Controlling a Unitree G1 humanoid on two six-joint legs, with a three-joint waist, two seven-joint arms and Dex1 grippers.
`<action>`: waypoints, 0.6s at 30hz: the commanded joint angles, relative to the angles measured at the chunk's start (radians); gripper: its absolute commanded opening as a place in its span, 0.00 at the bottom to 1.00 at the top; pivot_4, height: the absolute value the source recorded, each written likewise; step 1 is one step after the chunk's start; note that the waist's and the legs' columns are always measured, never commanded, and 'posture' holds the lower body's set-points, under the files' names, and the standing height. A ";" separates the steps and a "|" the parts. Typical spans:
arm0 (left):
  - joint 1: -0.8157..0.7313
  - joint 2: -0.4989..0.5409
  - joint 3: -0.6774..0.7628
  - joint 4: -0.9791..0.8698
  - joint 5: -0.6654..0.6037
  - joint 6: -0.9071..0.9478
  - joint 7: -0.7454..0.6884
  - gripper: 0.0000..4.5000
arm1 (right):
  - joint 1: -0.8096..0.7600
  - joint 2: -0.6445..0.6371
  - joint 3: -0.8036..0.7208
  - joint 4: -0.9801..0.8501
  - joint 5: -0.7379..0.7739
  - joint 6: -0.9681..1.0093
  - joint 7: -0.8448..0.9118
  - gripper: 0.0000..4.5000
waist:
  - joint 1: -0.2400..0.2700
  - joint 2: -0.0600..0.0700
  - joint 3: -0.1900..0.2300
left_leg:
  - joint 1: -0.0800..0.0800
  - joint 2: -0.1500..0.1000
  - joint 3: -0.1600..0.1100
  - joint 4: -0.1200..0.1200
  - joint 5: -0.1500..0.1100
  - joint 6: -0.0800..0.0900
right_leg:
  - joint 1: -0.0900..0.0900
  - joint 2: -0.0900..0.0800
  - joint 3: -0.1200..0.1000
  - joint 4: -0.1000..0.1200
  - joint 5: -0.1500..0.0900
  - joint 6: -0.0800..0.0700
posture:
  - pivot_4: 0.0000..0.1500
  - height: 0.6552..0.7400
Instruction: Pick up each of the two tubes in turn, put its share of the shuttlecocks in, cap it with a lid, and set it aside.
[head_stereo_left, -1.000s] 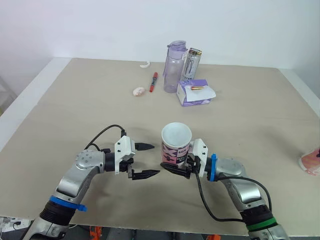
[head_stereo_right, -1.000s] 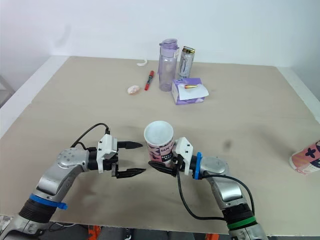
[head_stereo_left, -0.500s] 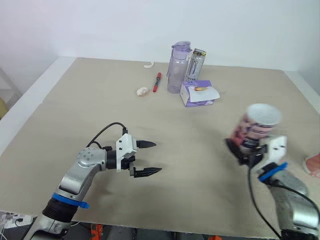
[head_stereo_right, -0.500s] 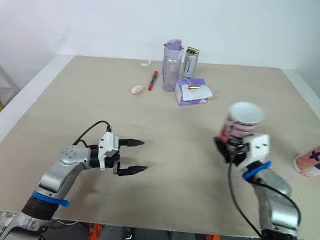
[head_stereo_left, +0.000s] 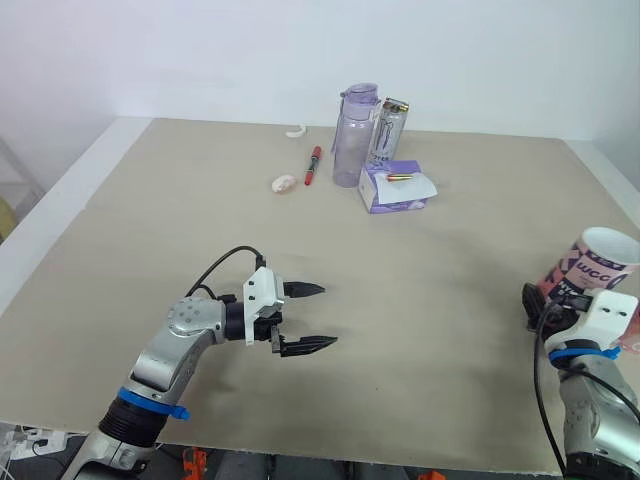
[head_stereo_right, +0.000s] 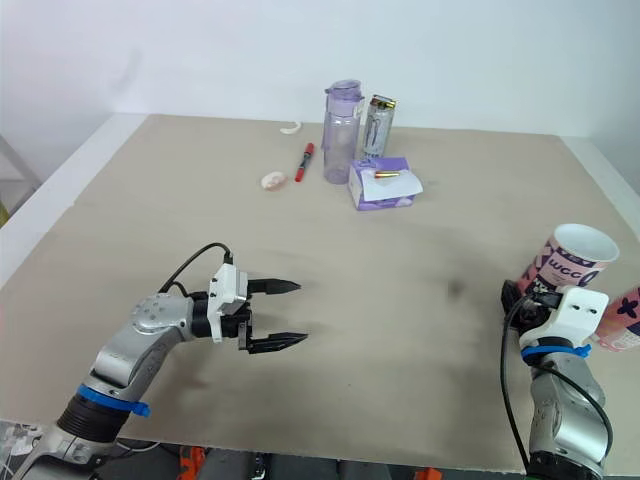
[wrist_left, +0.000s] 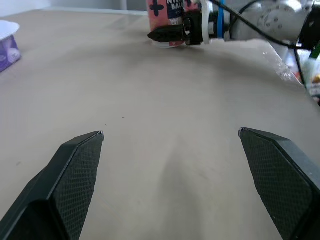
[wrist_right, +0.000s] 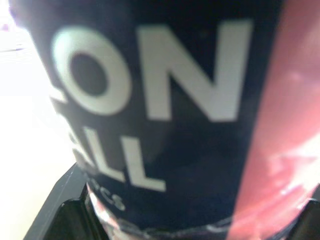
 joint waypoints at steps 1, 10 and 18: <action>-0.020 -0.003 0.006 -0.034 -0.012 -0.001 0.003 1.00 | -0.026 -0.007 -0.032 0.037 0.017 -0.010 -0.024 0.72 | 0.000 0.000 0.000 | 0.000 0.000 0.000 0.000 0.000 0.000 | 0.000 0.000 0.000 0.000 0.000 0.000 | 1.00 1.00; -0.028 0.001 0.009 -0.018 -0.003 -0.006 0.001 1.00 | 0.004 -0.002 -0.004 0.054 0.022 0.005 -0.008 0.99 | 0.000 0.000 -0.001 | 0.000 0.000 -0.001 0.000 0.001 0.001 | 0.001 0.003 0.004 0.000 0.000 0.000 | 1.00 1.00; -0.031 0.007 0.005 -0.003 0.001 -0.011 -0.012 1.00 | 0.067 0.011 -0.001 -0.033 0.035 0.043 -0.022 0.99 | 0.000 0.000 -0.001 | 0.000 0.000 -0.002 0.000 0.001 0.001 | 0.002 0.005 0.005 0.000 0.000 -0.001 | 1.00 1.00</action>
